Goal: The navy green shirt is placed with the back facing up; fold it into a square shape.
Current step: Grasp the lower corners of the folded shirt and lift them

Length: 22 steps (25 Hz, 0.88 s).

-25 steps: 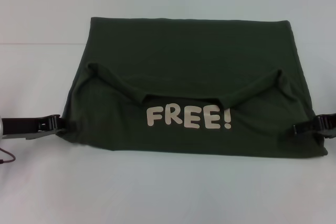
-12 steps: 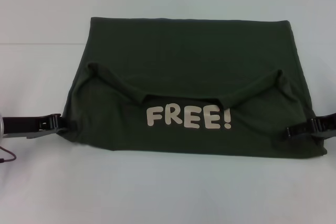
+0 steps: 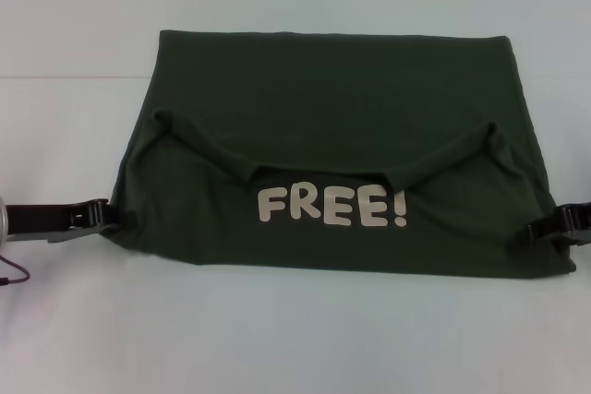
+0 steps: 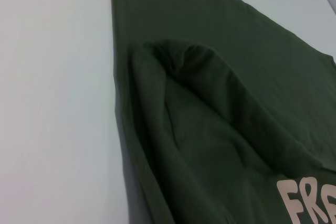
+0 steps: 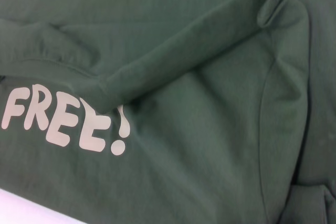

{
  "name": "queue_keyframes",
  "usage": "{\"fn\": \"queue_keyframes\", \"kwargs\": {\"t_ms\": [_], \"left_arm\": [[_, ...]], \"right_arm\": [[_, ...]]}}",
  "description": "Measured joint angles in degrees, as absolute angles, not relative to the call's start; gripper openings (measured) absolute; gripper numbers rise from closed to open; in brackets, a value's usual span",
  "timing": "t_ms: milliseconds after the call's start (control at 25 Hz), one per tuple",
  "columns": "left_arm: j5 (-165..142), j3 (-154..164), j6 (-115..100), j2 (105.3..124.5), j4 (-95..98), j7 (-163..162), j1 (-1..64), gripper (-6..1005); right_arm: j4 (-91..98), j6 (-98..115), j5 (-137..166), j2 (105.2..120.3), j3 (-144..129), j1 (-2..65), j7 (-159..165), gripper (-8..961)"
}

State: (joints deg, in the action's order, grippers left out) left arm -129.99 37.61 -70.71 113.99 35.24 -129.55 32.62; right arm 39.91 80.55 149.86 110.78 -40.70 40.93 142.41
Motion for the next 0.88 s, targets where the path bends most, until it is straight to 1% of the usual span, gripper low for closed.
{"fn": "queue_keyframes", "kwargs": {"t_ms": [80, 280, 720, 880], "left_arm": [[-130.0, 37.6, -70.7, 113.98, 35.2, -129.5, 32.7, 28], [-130.0, 37.6, -70.7, 113.97, 35.2, -129.5, 32.7, 28], [-129.9, 37.6, -71.2, 113.84, 35.2, -129.2, 32.6, 28], [-129.9, 37.2, -73.2, 113.46, 35.2, -129.0, 32.4, 27]], "right_arm": [[39.8, 80.8, 149.9, 110.77, -40.7, 41.0, 142.4, 701], [39.7, 80.9, 149.9, 110.70, -40.7, 41.1, 142.6, 447], [39.6, 81.8, 149.9, 110.64, -41.4, 41.1, 142.7, 39], [40.0, 83.7, 149.9, 110.52, -41.3, 40.9, 141.5, 37]]}}
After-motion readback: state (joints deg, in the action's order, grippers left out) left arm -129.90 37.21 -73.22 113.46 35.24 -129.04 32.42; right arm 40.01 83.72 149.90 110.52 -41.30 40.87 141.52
